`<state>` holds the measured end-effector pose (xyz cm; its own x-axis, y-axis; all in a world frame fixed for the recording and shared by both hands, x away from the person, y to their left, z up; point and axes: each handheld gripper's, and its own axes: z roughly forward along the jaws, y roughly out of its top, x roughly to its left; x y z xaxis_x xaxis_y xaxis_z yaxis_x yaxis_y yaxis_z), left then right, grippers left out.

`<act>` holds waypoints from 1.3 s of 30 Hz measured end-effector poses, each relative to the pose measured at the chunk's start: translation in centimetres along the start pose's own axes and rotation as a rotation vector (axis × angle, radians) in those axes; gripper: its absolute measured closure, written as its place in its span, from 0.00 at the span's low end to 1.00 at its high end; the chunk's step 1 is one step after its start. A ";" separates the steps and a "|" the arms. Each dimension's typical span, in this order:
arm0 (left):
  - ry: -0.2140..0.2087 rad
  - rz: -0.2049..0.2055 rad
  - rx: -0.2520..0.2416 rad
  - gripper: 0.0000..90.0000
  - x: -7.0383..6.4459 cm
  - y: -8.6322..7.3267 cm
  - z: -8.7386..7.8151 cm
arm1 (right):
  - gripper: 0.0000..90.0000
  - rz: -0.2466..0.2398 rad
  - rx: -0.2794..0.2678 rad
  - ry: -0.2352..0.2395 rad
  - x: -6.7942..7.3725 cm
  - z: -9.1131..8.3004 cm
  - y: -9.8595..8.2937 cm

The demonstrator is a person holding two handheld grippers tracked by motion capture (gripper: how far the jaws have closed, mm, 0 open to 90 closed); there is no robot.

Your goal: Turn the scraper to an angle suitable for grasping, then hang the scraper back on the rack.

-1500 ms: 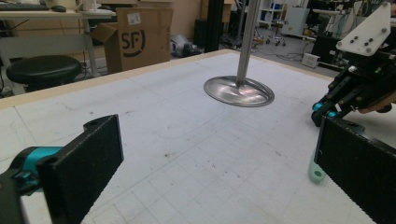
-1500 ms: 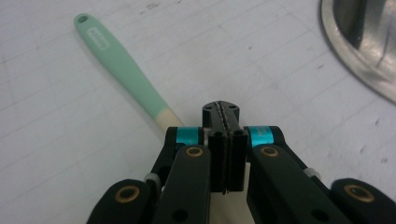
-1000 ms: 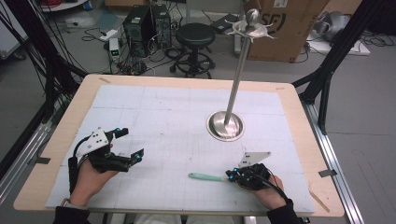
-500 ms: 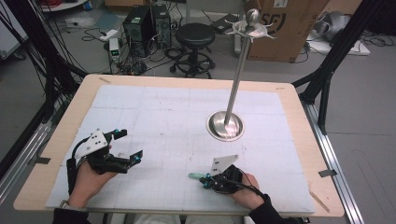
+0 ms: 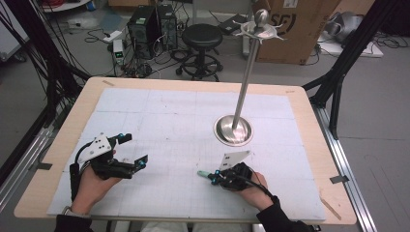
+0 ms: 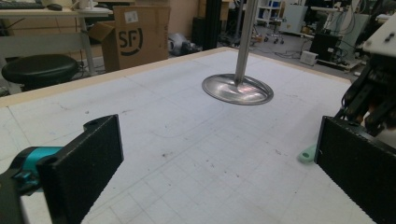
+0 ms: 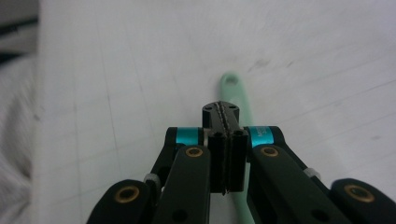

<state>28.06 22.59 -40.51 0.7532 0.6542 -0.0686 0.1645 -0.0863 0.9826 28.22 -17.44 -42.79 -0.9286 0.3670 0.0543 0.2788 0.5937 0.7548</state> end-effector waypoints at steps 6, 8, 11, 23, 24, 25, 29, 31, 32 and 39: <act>0.003 -0.003 -0.002 0.02 0.1 0.0 0.1 | 0.87 0.021 -0.085 -0.046 -1.6 -2.9 0.4; 0.005 -0.002 0.000 0.02 0.1 0.0 0.1 | 0.69 0.048 -0.098 -0.012 -2.2 -3.5 0.6; 0.006 -0.004 -0.001 0.02 0.1 0.0 0.1 | 0.49 0.062 -0.107 -0.009 -2.9 -4.3 1.1; 0.003 0.003 -0.007 0.02 -0.1 0.1 -0.2 | 0.19 0.071 -0.078 0.027 -2.9 -6.6 -0.8; 0.002 0.003 -0.007 0.02 -0.1 0.1 -0.2 | 0.17 0.063 -0.077 0.024 -2.9 -6.7 -0.9; 0.001 0.004 -0.008 0.02 -0.1 0.1 -0.3 | 0.17 0.056 -0.071 0.020 -2.8 -6.7 -0.9; 0.000 0.006 -0.013 0.02 -0.1 0.3 -0.2 | 0.17 0.034 -0.025 0.012 -2.4 -6.9 -0.8; 0.001 0.006 -0.005 0.02 -0.1 0.2 -0.1 | 0.17 0.020 -0.006 0.003 -2.4 -6.8 -0.9; -0.002 0.006 -0.003 0.02 -0.1 0.2 0.0 | 0.17 0.024 0.012 -0.001 -2.3 -6.8 -1.0; -0.004 0.009 -0.004 0.02 -0.3 0.3 0.1 | 0.18 -0.034 0.183 -0.034 -1.7 -5.1 -1.1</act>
<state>27.94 22.25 -40.26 0.7573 0.6504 -0.0599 0.1546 -0.0894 0.9839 28.26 -22.40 -40.34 -0.9303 0.3667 0.0066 0.2904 0.7253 0.6243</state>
